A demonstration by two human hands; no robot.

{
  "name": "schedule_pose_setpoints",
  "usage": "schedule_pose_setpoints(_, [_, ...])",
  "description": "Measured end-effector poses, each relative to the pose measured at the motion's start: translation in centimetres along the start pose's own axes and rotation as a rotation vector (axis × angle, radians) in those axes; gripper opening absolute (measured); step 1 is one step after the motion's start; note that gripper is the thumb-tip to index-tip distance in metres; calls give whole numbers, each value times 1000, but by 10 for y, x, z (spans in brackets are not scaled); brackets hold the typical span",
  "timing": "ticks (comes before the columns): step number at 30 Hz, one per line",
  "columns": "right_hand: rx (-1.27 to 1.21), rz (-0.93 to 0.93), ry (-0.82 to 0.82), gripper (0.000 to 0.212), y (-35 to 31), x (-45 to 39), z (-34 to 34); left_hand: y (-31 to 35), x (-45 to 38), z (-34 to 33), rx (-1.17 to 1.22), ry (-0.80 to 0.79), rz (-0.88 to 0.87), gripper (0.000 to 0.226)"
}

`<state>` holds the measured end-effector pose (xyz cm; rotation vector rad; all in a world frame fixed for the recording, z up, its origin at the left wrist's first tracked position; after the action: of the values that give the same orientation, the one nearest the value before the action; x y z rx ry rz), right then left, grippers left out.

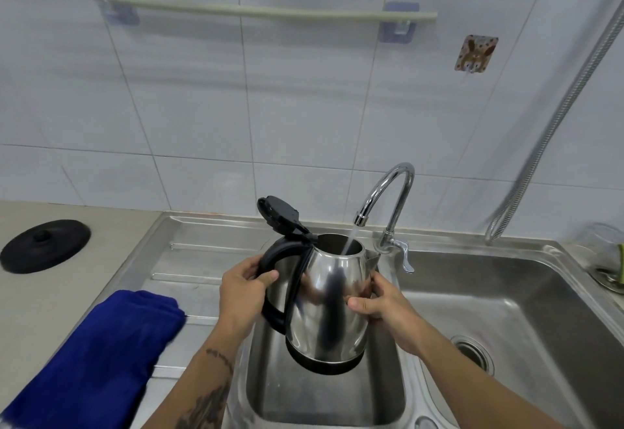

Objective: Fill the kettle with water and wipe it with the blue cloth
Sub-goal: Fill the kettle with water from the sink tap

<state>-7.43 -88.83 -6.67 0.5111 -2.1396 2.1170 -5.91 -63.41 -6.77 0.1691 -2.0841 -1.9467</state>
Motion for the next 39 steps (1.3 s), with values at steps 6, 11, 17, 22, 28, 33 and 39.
schedule_pose_setpoints(6, [5,26,-2,46,-7,2,5,-1,-3,-4,44,-6,18,31])
schedule_pose_setpoints(11, [-5,29,36,33,-8,1,7,0,-5,-10,42,-4,28,32])
schedule_pose_setpoints(17, [-11,-2,51,29,-9,3,7,1,-5,-14,30,12,12,32])
schedule_pose_setpoints(22, [-39,-15,45,36,-14,3,7,4,-2,-15,41,27,21,29])
schedule_pose_setpoints(28, [-32,-26,54,34,-16,0,10,3,1,-19,18,36,46,29])
schedule_pose_setpoints(33, [-38,-50,54,28,-17,-3,9,0,0,-17,21,55,69,28])
schedule_pose_setpoints(39, [-65,-53,73,28,-20,-3,10,0,-4,-20,43,65,66,27])
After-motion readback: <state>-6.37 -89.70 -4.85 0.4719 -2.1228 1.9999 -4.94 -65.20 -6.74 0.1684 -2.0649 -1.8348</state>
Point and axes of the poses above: each hand's wrist, its own x-axis away from the middle knuckle, its own z-axis out of the back of the hand, y = z × x, the point moved 1 cm from there along -x, towards the middle knuckle
